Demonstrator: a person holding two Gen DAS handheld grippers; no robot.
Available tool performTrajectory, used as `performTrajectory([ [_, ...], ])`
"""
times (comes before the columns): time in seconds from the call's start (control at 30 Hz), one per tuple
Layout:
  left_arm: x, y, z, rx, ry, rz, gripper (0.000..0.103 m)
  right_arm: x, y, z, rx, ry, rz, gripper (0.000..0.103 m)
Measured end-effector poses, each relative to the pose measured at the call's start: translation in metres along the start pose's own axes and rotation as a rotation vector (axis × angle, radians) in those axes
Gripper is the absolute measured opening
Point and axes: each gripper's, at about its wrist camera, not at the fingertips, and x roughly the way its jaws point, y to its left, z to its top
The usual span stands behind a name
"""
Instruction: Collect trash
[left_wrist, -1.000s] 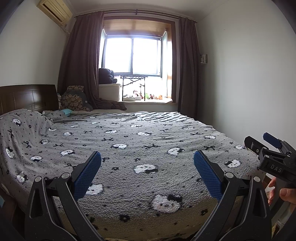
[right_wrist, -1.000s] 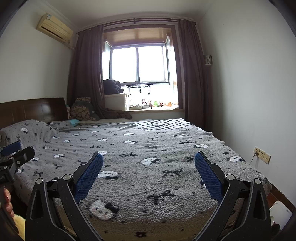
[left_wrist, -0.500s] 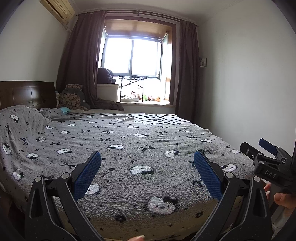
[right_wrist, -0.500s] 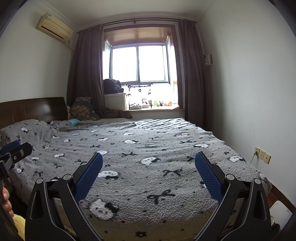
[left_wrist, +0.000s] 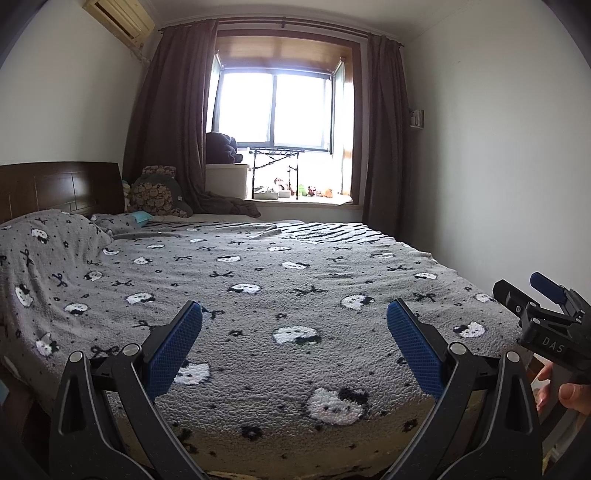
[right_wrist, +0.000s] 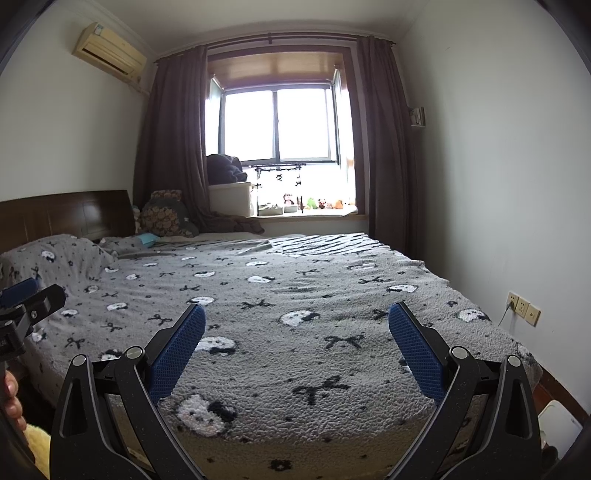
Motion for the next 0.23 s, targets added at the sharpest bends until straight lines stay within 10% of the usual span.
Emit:
performTrajectory([
  [0.23,0.0003,0.0027,-0.0004,0.000,0.008,0.048,0.095,-0.0002,-0.0009,-0.0001,-0.001,0.002,0.000,0.100],
])
